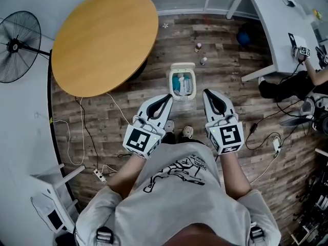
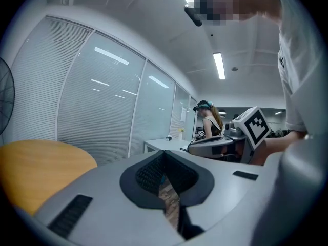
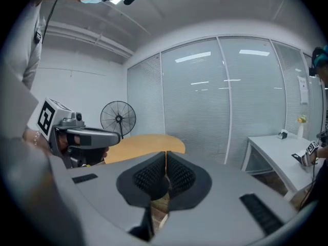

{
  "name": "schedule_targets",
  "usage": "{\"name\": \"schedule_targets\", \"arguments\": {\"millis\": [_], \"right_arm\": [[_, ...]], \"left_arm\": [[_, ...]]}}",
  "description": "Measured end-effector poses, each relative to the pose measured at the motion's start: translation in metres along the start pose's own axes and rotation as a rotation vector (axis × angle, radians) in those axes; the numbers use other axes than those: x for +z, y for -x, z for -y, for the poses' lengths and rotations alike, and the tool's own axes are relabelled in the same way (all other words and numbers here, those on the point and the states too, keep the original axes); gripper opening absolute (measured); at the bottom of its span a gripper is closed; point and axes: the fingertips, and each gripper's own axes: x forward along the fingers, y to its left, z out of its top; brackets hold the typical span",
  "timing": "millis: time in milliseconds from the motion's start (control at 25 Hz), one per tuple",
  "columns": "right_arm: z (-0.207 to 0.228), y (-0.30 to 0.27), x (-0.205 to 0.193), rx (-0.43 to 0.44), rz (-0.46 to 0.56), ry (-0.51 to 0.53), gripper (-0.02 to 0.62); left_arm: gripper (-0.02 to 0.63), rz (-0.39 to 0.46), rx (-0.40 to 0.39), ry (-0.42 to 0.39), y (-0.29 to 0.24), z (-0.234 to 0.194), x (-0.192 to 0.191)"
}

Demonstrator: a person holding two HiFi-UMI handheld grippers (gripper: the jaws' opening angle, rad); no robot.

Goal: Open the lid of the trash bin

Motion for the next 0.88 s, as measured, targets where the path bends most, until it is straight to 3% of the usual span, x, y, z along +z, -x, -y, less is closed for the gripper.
{"name": "schedule_targets", "arguments": {"millis": [880], "right_arm": [[-0.037,0.037,0.100,0.042,0.164,0.081,0.006]], "left_arm": [[0.018,0.140,0.029,-0.065,0.040,0.005,0.089]]}}
